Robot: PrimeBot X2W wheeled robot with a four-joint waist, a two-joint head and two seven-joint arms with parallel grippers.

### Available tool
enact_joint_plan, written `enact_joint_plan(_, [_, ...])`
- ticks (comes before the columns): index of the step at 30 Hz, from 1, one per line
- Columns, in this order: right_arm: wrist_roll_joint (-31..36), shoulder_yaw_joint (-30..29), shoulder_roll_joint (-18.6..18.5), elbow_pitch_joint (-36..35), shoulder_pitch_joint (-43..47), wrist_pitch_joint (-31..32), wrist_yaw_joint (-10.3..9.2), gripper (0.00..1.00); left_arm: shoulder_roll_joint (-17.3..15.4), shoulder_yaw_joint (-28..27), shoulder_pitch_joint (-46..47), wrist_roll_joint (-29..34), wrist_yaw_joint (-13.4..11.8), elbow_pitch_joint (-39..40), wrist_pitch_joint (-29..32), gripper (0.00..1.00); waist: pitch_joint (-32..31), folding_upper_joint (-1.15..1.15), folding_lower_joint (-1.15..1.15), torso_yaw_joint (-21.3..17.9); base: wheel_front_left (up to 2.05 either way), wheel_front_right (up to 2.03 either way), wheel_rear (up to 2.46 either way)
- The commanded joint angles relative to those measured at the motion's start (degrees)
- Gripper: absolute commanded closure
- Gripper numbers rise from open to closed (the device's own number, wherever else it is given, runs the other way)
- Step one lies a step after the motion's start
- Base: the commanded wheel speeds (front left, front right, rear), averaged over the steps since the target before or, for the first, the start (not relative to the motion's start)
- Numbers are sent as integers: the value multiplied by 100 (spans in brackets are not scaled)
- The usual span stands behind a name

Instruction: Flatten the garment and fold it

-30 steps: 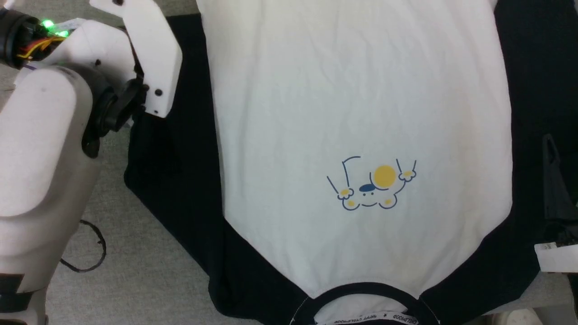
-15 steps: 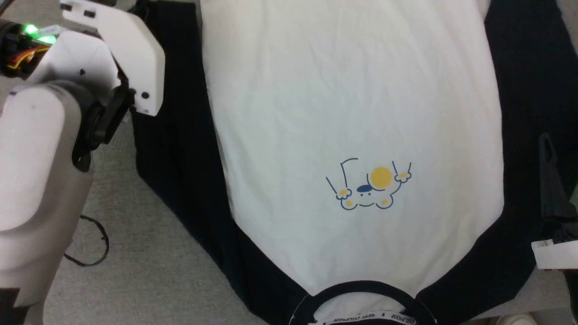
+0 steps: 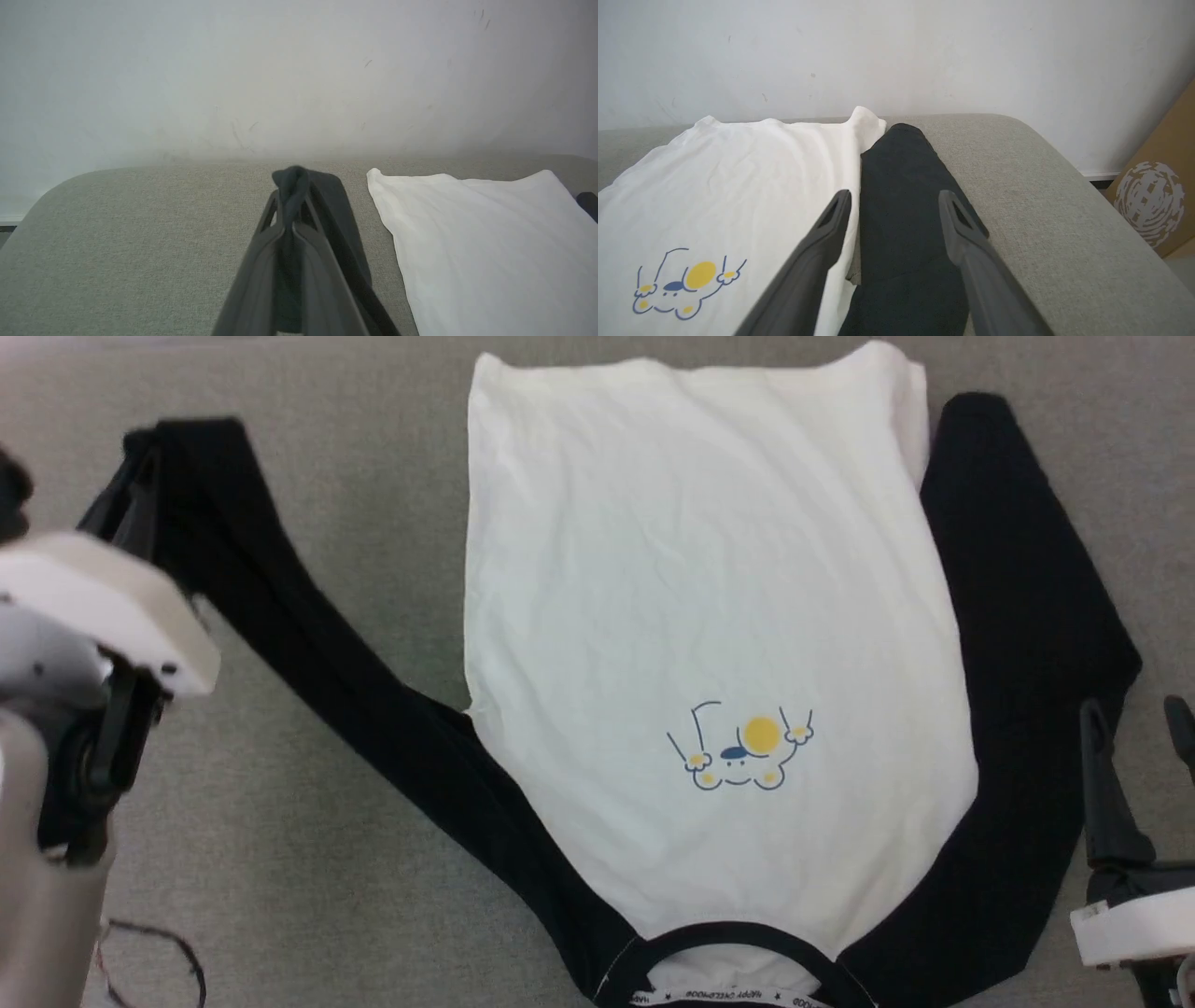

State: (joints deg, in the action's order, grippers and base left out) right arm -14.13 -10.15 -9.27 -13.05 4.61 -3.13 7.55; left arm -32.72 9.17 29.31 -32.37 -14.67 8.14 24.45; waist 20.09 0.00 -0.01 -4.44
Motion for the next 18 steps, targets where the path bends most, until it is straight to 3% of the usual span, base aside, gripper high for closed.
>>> enact_joint_plan(1, [80, -46, 88, -75, 148, 64, -6, 0, -75, -210, -400, -71, -100, 130, -131, 100, -661, 0, 1, 125, 0, 0, 0])
enact_joint_plan(8, [213, -97, 297, -265, 441, 231, -6, 0, 46, -840, -1716, -455, -268, 609, -614, 100, -1055, 0, 1, 275, 0, 0, 0])
enact_joint_plan(18, [258, -105, 392, -433, 540, 358, -6, 0, 226, -1085, -2451, -789, -17, 926, -1052, 100, -1165, 0, 1, 432, 0, 0, 0])
